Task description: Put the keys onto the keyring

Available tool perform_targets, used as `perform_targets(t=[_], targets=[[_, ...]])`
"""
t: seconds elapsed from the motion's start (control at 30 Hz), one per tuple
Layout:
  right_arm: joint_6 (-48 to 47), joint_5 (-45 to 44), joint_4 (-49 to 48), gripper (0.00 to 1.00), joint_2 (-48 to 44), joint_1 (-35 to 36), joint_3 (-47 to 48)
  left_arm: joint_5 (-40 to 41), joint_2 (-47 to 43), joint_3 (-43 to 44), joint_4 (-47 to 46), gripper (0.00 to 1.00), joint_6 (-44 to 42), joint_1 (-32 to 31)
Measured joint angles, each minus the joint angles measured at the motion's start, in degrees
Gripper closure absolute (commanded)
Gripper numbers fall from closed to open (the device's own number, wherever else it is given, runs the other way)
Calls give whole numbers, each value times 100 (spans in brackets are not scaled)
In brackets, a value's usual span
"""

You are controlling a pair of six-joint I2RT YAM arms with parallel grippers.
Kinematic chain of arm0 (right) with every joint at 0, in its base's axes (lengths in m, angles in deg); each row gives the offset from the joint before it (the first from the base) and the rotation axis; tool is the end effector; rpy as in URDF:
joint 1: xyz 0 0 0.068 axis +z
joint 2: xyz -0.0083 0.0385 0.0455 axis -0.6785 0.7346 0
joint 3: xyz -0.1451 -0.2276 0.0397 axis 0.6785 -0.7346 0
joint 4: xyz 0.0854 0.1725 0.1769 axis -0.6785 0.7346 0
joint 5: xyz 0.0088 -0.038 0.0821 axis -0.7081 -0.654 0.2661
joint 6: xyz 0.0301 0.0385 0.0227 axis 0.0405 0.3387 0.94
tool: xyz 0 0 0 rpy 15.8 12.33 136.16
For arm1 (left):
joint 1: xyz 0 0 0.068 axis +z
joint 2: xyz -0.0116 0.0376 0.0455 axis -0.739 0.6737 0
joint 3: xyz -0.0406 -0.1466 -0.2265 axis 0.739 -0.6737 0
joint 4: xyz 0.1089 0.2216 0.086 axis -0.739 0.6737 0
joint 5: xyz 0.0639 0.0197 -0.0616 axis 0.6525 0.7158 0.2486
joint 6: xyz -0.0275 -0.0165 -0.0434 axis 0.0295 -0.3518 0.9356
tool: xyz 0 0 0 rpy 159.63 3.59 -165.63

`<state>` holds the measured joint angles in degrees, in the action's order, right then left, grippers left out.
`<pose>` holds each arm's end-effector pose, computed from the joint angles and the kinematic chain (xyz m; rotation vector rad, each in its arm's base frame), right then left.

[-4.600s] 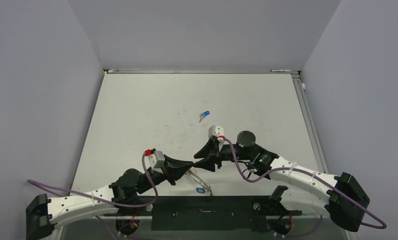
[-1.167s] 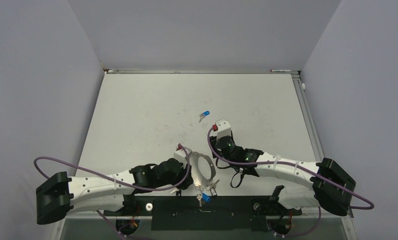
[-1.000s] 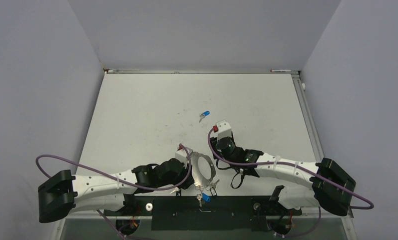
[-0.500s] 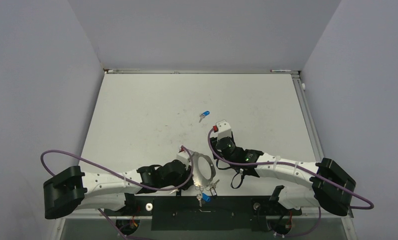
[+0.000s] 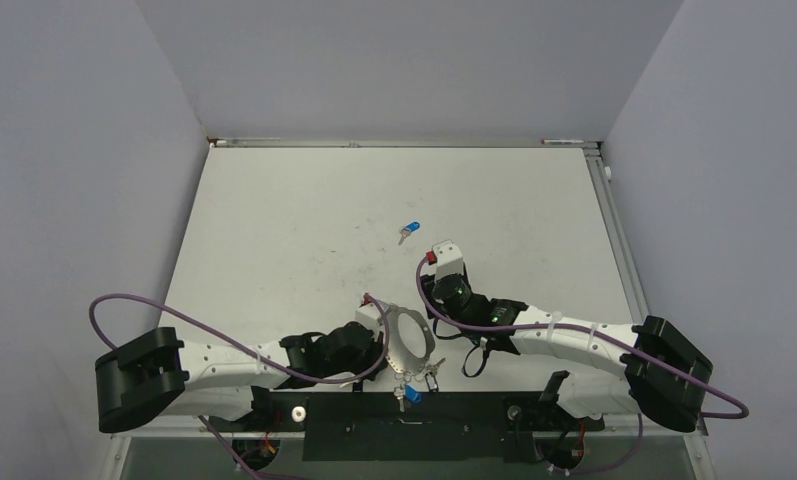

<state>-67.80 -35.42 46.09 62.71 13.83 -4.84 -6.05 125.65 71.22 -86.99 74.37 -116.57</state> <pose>0.1496 0.2017 0.1977 -0.4501 2.1644 0.3242 0.0780 -0.1871 0.1384 0.5326 2.3828 -0.7503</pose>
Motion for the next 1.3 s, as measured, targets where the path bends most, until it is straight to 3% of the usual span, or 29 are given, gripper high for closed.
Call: perform_targets(t=[0.2,0.43,0.67,0.8,1.03,1.3], targets=[[-17,107,2,54,-116,0,-22,0,-151,-57,-81,100,-278,0],[-114,428,-114,55,-925,0,-177,96,-1093,-133,-15,100,-881,2],[-398,1338,-621,54,-1884,0,-531,120,-1652,-136,35,100,-1532,0],[-730,2297,-822,54,-2142,0,-577,70,-1967,-225,-24,100,-1895,0],[-1241,3665,-925,50,-1668,466,-463,-114,-2496,-671,-492,100,-2568,-52],[-2039,3847,-389,48,-885,1532,387,-509,-2896,-964,-1088,100,-3246,-166]])
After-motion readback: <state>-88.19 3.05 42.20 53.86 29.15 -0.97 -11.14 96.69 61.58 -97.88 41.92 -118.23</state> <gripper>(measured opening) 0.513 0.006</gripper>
